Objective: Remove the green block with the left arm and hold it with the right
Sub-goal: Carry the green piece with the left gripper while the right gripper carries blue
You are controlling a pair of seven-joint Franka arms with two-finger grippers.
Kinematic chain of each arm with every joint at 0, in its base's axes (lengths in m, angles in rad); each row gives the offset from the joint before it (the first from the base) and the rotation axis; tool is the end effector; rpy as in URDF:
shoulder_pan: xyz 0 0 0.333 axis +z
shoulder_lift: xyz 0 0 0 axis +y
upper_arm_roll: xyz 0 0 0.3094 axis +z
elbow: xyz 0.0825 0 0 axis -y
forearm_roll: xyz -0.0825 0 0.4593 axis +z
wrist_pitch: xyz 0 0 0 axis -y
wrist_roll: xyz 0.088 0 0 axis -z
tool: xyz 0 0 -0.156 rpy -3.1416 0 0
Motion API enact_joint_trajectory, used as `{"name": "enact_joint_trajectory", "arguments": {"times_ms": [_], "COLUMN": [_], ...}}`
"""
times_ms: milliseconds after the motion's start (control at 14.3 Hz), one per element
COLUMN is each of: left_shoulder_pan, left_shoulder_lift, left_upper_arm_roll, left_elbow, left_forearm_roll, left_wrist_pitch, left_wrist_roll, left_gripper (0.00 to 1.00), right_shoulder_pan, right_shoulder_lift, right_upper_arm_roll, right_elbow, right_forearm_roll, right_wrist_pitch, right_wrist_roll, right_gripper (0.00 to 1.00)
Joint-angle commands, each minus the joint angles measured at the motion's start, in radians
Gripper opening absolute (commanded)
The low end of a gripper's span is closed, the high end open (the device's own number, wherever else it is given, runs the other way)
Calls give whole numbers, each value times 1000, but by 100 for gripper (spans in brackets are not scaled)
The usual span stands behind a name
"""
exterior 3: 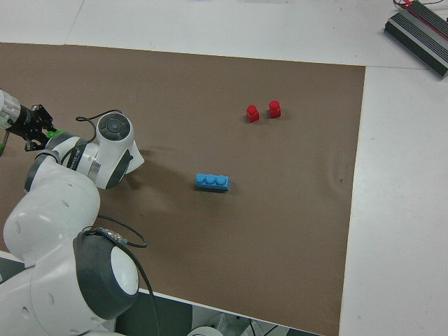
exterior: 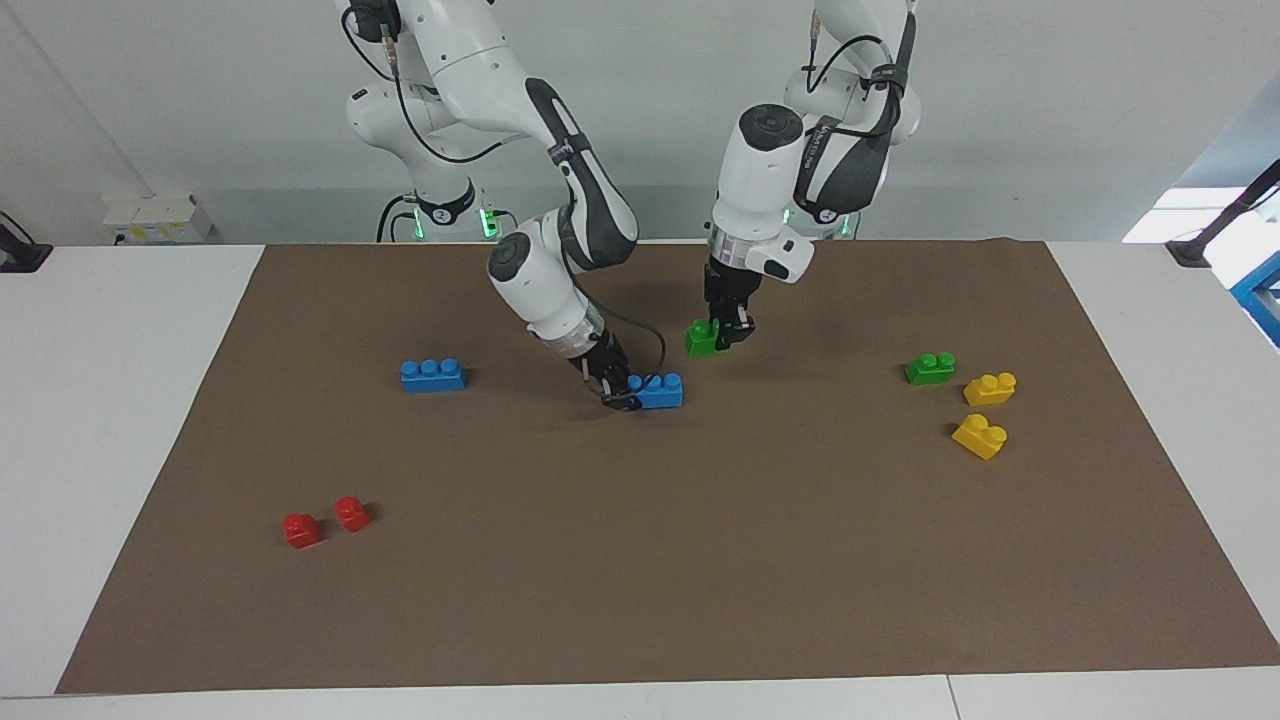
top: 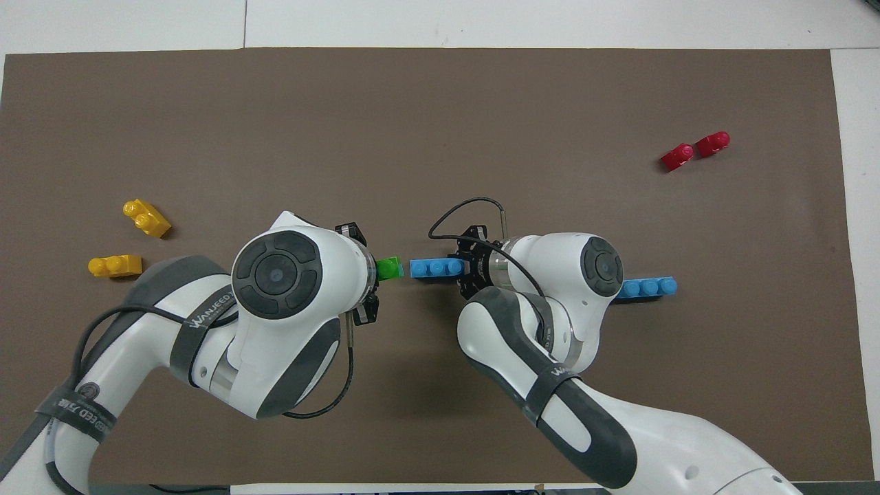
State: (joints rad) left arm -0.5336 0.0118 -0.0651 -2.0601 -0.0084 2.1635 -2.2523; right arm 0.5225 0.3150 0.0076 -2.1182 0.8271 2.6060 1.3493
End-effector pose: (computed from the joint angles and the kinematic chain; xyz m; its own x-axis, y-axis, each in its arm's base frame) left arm 0.5205 -0.3559 0.3458 -0.0848 0.9943 -0.0639 0.9938 0.0890 0.0659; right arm 0.5595 0.3314 0.1688 0.0797 -0.8786 -0.4709 -0.9947 -0.0390 -0.0955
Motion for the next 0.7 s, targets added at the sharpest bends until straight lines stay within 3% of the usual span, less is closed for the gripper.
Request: {"name": "enact_joint_trajectory", "arguments": {"times_ms": [0, 210, 631], "left_shoulder_pan": [69, 161, 369], "left_shoulder_lift": [-6, -10, -9], "left_upper_arm_roll": [-1, -2, -2], "left_elbow": [0, -21, -80], "left_forearm_roll": [-5, -7, -7], "left_wrist_pitch": [-30, -28, -10], "left_wrist_roll": [207, 441, 819], "left_gripper": [0, 0, 0], "right_shoulder_pan": [-155, -304, -510], "right_shoulder_lift": [-43, -44, -16], "right_upper_arm_roll": [-3, 5, 3], "right_elbow": [73, 190, 213], "right_forearm_roll": [-61, -224, -239], "right_wrist_pitch": [-235, -433, -503], "right_wrist_roll": [-78, -140, -363], "right_gripper": [0, 0, 0]}}
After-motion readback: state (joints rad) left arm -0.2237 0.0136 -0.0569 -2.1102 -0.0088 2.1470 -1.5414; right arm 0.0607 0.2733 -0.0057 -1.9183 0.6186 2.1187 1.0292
